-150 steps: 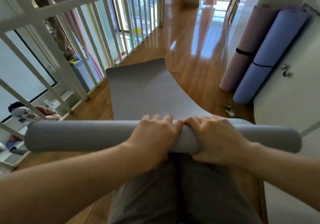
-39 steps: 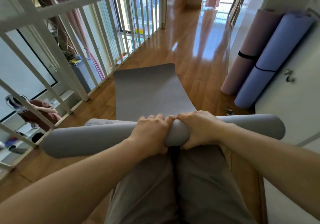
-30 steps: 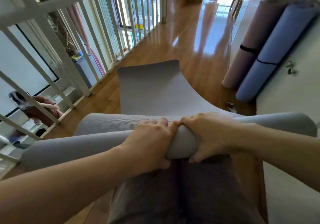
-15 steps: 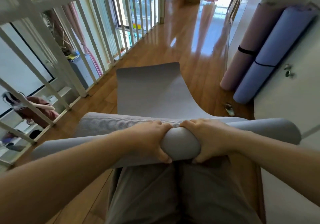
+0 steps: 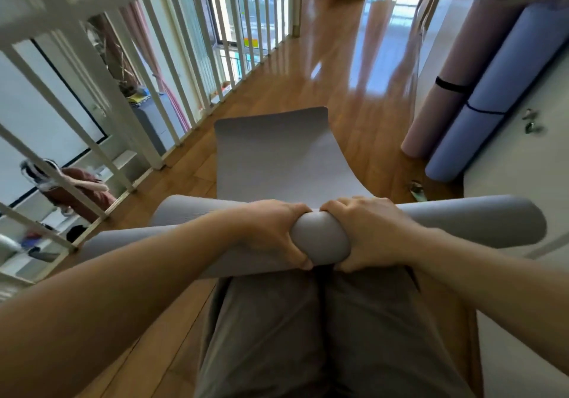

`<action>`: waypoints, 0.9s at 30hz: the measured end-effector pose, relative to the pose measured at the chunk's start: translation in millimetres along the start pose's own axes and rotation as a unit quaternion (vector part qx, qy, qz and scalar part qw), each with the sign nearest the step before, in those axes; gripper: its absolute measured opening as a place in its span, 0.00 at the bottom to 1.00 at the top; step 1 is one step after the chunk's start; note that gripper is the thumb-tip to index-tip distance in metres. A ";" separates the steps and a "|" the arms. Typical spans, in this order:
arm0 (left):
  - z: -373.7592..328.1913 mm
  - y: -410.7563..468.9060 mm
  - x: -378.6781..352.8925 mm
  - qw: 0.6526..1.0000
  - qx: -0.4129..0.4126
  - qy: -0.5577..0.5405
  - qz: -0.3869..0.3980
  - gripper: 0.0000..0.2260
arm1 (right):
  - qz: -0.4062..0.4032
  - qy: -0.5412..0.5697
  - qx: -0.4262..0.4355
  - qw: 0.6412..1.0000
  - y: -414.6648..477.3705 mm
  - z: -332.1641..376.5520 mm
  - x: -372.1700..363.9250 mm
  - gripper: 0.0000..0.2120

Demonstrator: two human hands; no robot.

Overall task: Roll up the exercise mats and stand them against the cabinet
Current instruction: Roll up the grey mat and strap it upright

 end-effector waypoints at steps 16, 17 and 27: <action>-10.9 -13.3 15.2 0.977 0.018 0.148 -0.155 0.37 | -0.144 -0.078 0.005 0.986 0.4 11.5 7.6 0.34; -13.8 -14.2 17.0 0.979 0.016 0.139 -0.146 0.37 | -0.116 -0.074 0.011 0.990 0.6 12.3 11.7 0.33; -28.3 -34.9 -24.9 0.991 -0.024 0.104 -0.080 0.38 | -0.006 -0.050 0.025 0.998 -35.8 38.1 -0.9 0.34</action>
Point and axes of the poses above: each hand's wrist, its own y-axis towards the middle knuckle, its own x-axis out of the back of the hand, z = x × y, the point moved 10 cm from there along y, towards the middle knuckle, and after that the axes turned 6 degrees about z, right-handed, at the moved point
